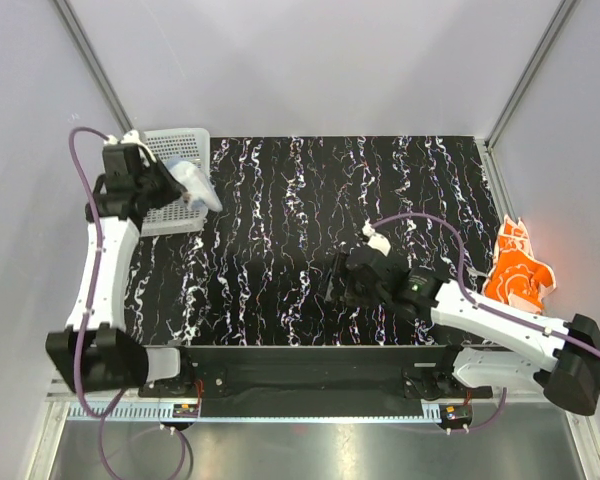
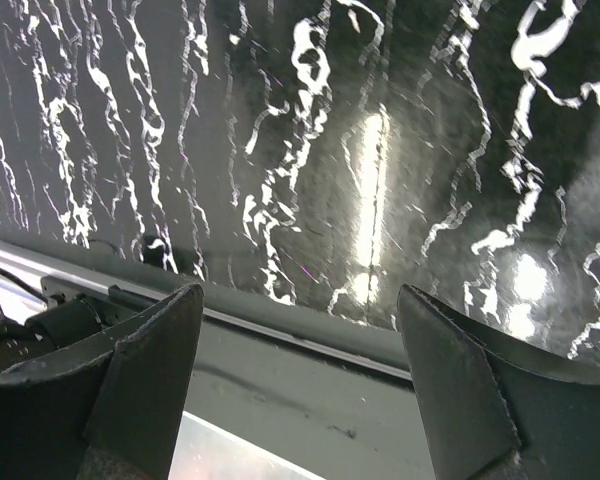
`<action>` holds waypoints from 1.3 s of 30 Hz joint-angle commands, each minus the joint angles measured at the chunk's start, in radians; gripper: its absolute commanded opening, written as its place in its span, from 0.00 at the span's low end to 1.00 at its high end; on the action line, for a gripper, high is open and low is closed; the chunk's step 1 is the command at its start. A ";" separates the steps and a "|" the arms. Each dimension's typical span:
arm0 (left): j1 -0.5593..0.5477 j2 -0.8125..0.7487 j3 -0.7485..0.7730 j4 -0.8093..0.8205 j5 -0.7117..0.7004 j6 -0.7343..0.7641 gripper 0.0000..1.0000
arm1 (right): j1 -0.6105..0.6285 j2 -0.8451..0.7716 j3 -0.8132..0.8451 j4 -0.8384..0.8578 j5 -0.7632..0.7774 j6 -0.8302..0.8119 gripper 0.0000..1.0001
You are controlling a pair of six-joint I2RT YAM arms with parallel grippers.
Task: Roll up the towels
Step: Place the rolled towel into the container
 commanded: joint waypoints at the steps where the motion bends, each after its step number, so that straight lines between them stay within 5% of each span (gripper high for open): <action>1: 0.077 0.110 0.158 -0.059 -0.070 0.045 0.00 | -0.004 -0.058 -0.051 -0.025 0.012 0.038 0.85; 7: 0.180 0.310 0.393 -0.154 -0.275 0.059 0.00 | -0.004 -0.083 -0.097 -0.031 -0.014 0.046 0.85; 21: 0.214 0.584 0.396 -0.099 -0.278 -0.149 0.00 | -0.004 -0.025 -0.057 -0.065 -0.062 -0.011 0.84; 39: 0.148 1.101 0.943 -0.147 -0.326 -0.290 0.00 | -0.003 0.046 -0.025 -0.139 0.013 -0.037 0.86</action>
